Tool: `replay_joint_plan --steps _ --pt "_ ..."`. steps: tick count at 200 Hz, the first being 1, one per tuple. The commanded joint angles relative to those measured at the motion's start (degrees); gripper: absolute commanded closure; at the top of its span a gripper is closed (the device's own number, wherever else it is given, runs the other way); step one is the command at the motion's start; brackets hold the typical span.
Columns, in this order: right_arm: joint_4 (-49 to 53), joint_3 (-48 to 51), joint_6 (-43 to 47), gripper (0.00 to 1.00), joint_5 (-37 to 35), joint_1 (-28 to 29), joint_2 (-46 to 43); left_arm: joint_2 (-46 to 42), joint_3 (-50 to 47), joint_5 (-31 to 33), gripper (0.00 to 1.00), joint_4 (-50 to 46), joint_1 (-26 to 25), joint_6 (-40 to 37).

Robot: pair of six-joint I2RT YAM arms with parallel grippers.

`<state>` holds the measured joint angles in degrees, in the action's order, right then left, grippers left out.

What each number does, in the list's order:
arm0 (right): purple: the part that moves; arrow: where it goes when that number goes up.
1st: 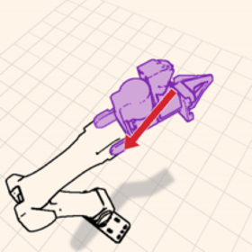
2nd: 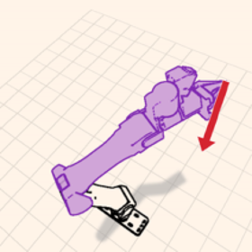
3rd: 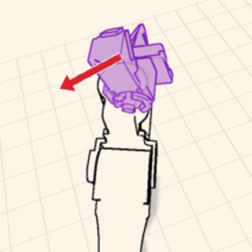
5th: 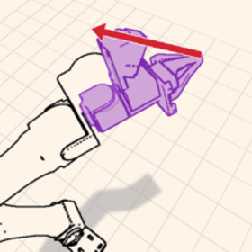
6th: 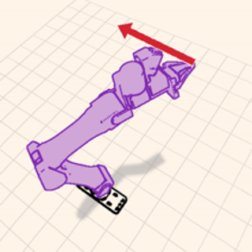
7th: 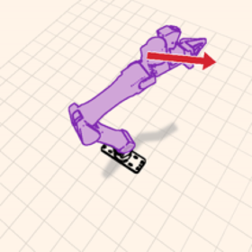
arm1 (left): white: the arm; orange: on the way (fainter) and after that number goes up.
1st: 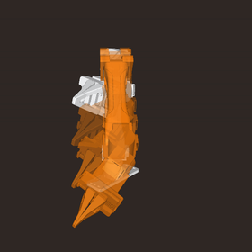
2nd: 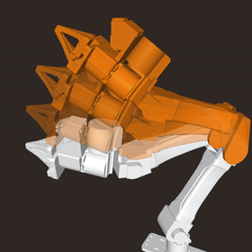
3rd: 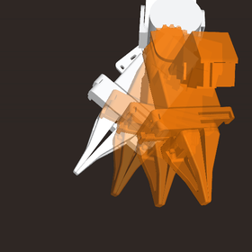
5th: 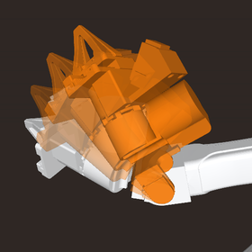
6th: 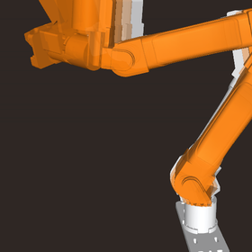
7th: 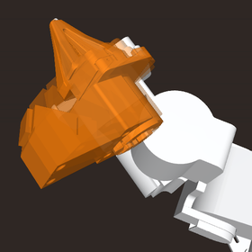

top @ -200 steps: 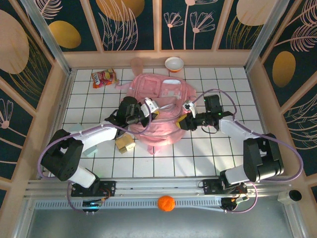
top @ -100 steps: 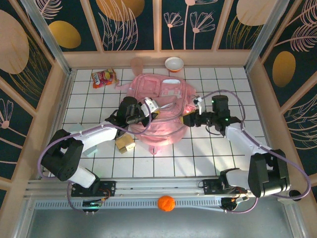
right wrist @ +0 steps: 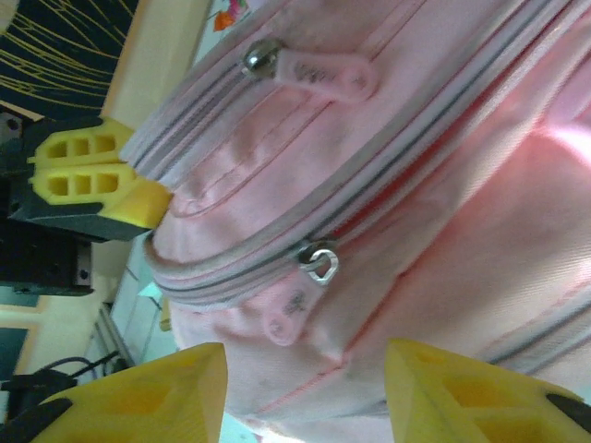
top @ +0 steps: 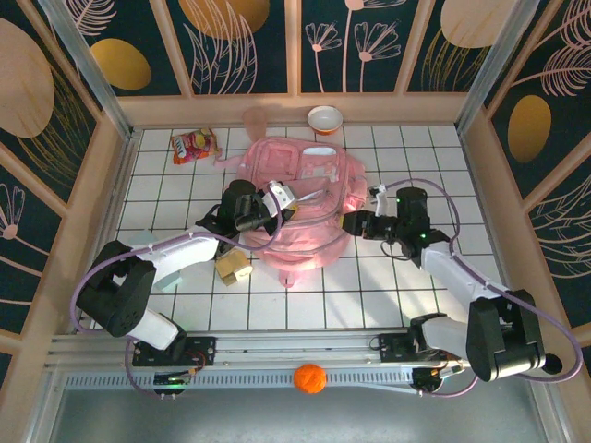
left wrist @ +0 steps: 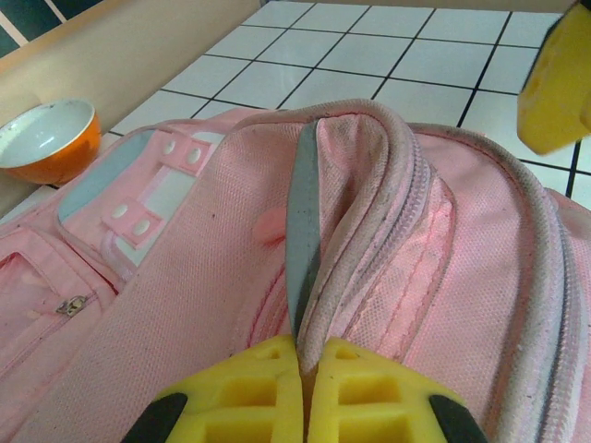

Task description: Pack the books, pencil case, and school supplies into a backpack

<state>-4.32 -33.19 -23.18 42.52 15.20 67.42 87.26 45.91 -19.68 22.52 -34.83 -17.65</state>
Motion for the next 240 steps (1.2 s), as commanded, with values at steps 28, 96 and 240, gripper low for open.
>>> replay_joint_plan --steps 28,96,240 --pt "-6.40 2.60 -8.92 0.58 -1.83 2.98 -2.13 -2.63 0.39 -2.52 1.00 7.49 -0.04 2.10" --pt "-10.41 1.31 -13.46 0.64 -4.19 3.56 1.08 -3.06 0.12 -2.73 1.00 7.84 -0.07 2.32" --pt "-6.15 -0.36 -12.75 0.63 -10.69 4.95 4.79 -2.15 0.56 -3.67 1.00 8.96 -0.24 2.75"
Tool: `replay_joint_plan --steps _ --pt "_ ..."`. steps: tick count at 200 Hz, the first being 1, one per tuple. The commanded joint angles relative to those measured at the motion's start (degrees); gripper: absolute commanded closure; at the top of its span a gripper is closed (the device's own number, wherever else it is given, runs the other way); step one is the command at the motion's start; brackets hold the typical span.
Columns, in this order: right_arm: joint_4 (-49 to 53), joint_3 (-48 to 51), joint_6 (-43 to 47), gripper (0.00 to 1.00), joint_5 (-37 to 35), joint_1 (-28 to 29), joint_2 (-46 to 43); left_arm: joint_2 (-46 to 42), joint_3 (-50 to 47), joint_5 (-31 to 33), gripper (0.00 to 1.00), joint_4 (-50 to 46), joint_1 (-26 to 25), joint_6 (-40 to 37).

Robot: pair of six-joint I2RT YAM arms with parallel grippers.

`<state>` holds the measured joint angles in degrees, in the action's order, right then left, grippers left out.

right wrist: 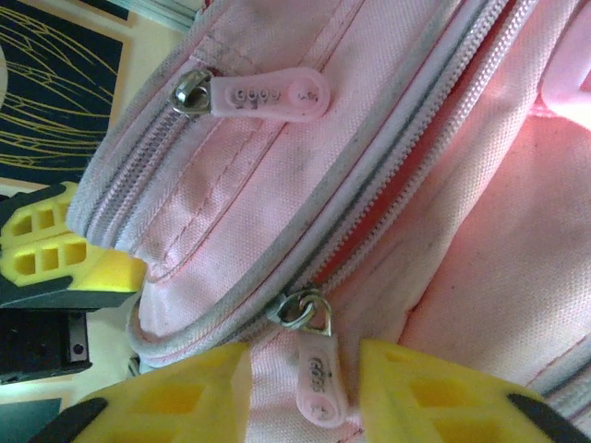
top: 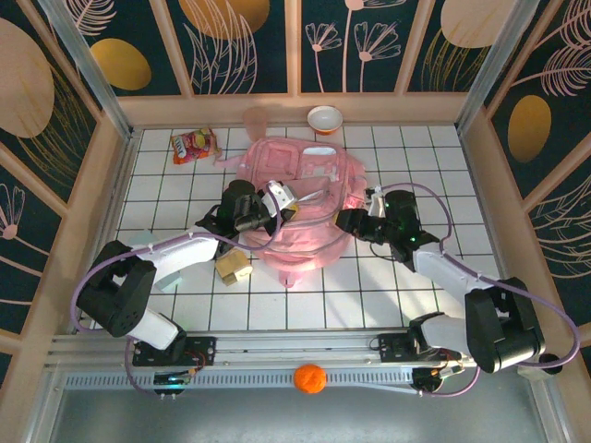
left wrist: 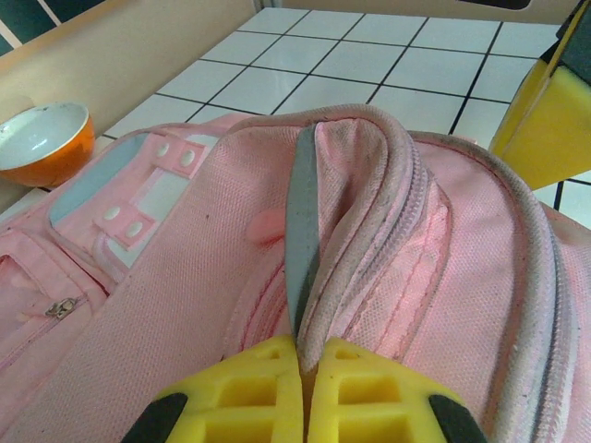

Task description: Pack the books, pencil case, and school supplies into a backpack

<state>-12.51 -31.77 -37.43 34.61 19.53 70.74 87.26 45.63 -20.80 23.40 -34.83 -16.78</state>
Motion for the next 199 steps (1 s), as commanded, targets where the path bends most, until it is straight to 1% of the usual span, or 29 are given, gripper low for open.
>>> replay_joint_plan --steps 1,43,60,68,99,123,152,181,188,199 --pt "2.05 -1.79 1.54 0.63 -2.83 0.61 1.53 -2.17 0.86 -2.57 1.00 8.08 -0.24 1.86" --pt "2.93 -2.42 3.60 0.69 -4.32 1.25 2.45 -2.27 0.87 -2.47 1.00 8.24 -0.33 1.92" --pt "4.51 -2.85 4.59 0.80 -5.18 1.54 2.65 -2.36 0.89 -2.32 1.00 8.24 -0.41 1.94" --pt "5.30 -2.96 4.89 0.82 -5.86 1.72 2.50 -2.36 0.87 -2.27 1.00 8.21 -0.38 1.85" --pt "7.03 -3.30 4.92 0.83 -6.66 2.82 1.34 -2.16 0.92 -1.81 1.00 8.16 -0.49 1.88" --pt "8.37 -3.90 4.09 0.84 -6.40 4.47 -0.38 -1.92 1.51 -0.12 1.00 7.34 -0.73 1.58" --pt "9.02 -3.91 1.41 0.84 -6.65 7.87 -3.06 -1.05 2.53 1.61 1.00 6.47 -1.37 1.15" --pt "10.04 -3.91 -1.55 0.85 -8.42 11.37 -4.92 -0.21 3.36 2.64 1.00 6.53 -2.26 1.23" --pt "9.72 -3.71 -2.48 0.85 -9.05 11.50 -5.23 -0.02 3.65 2.82 1.00 6.56 -2.62 1.28" --pt "8.59 -3.40 -3.85 0.86 -9.21 13.56 -5.35 0.26 3.74 2.95 1.00 6.74 -3.04 1.27"
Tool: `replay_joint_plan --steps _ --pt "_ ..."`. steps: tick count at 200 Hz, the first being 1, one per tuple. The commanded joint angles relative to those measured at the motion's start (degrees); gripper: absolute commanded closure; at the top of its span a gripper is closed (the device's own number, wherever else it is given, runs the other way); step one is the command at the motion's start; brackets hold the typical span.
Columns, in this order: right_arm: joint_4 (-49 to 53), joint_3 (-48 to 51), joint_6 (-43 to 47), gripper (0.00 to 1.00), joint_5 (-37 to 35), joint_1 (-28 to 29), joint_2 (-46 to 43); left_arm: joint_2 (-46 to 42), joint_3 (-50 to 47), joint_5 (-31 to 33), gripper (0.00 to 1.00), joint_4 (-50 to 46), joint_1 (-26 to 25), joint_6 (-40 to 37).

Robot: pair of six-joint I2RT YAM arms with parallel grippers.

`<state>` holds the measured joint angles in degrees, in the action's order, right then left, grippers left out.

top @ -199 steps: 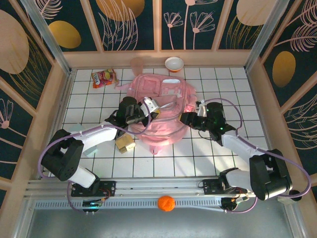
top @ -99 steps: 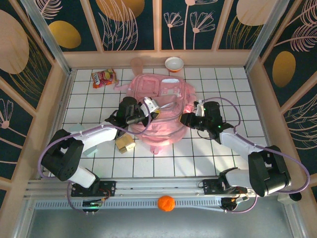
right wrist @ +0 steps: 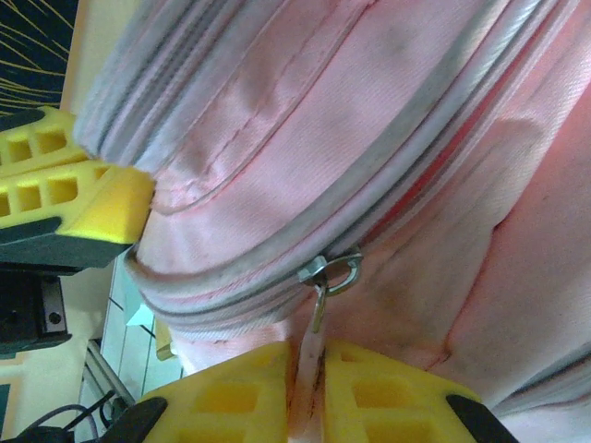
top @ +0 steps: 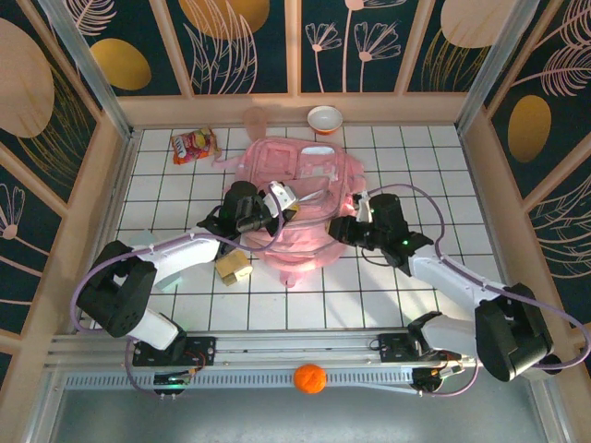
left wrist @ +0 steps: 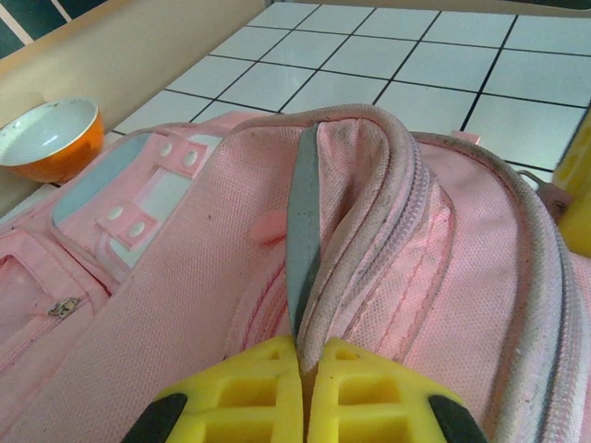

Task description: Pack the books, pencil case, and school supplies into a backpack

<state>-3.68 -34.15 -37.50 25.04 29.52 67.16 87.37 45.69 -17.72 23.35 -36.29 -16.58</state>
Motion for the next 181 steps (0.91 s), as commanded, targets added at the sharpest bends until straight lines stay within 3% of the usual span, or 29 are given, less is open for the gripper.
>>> replay_joint_plan --steps 1,70,90,120,156,181 --pt "-0.34 -0.97 -3.84 0.86 0.32 3.72 -1.72 0.20 3.69 -0.13 1.00 6.79 -1.62 1.05" --pt "3.26 -0.86 -3.62 0.90 -2.21 3.13 -3.38 0.08 2.90 0.49 1.00 8.46 -1.94 2.51" --pt "6.43 -1.39 -2.23 0.81 -0.35 2.14 -4.59 0.08 2.54 0.34 1.00 8.97 -1.94 2.98" --pt "11.69 -1.37 0.97 0.65 2.31 -4.64 -6.32 0.17 2.45 -0.11 1.00 9.52 -1.93 3.39" --pt "14.31 -2.52 5.31 0.60 5.92 -11.87 -6.29 0.08 2.56 -0.39 1.00 9.60 -1.93 3.13" --pt "12.53 -3.87 6.12 0.59 8.71 -12.86 -3.60 0.09 2.51 -0.57 1.00 9.39 -1.87 3.04"
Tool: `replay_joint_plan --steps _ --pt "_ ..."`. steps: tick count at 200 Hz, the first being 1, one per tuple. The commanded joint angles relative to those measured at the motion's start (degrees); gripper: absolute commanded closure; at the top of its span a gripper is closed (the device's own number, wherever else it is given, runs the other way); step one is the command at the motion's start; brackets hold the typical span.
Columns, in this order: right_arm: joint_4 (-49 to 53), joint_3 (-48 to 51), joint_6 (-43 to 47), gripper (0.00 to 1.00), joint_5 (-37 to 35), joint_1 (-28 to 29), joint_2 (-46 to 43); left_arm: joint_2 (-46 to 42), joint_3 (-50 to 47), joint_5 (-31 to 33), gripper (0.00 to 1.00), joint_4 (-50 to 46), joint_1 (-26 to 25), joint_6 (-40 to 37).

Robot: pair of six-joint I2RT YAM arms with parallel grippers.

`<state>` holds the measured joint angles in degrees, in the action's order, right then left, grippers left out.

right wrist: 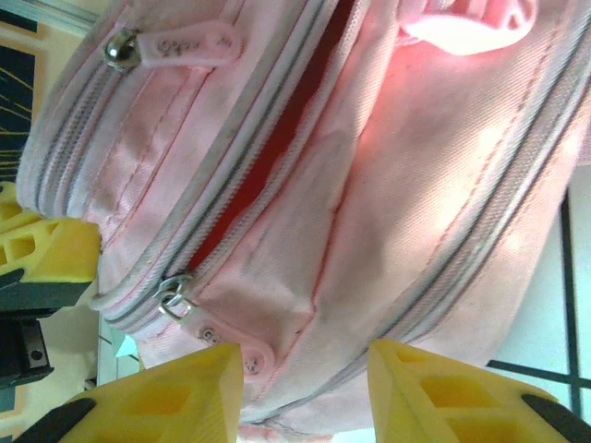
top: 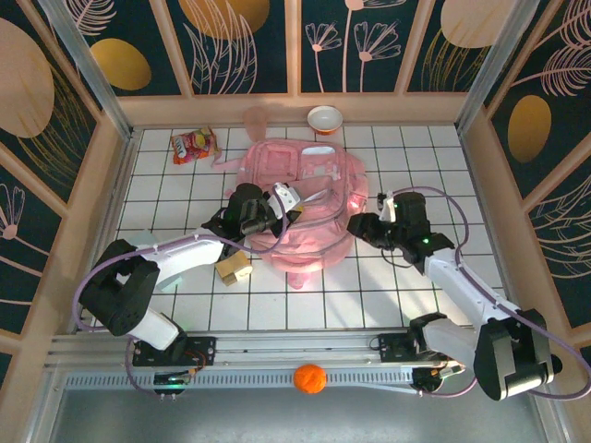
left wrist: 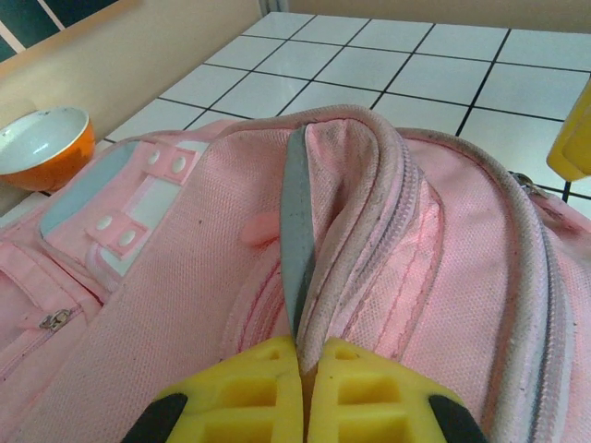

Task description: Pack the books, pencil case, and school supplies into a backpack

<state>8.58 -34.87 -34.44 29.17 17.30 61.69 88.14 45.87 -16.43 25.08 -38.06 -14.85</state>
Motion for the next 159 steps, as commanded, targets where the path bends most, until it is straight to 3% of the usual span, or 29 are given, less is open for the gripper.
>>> replay_joint_plan --steps 1,31,111,137,159 --pt "0.19 -3.17 3.06 0.59 4.67 -0.67 2.04 -0.68 2.31 -1.86 1.00 7.72 -0.09 1.32" --pt "-2.99 -4.34 5.58 0.58 5.57 0.73 3.61 -0.70 2.21 -1.77 1.00 7.70 -0.15 1.22" --pt "-3.34 -7.73 23.23 0.47 2.39 3.31 10.65 -0.07 3.09 -2.80 1.00 7.70 -0.19 1.41" --pt "-2.18 -8.69 26.32 0.48 3.99 3.95 13.30 -0.25 3.09 -2.38 1.00 7.35 -0.17 1.21" --pt "-1.98 -8.80 26.81 0.58 4.75 4.09 13.67 -0.25 3.18 -2.16 1.00 7.27 -0.15 1.22"
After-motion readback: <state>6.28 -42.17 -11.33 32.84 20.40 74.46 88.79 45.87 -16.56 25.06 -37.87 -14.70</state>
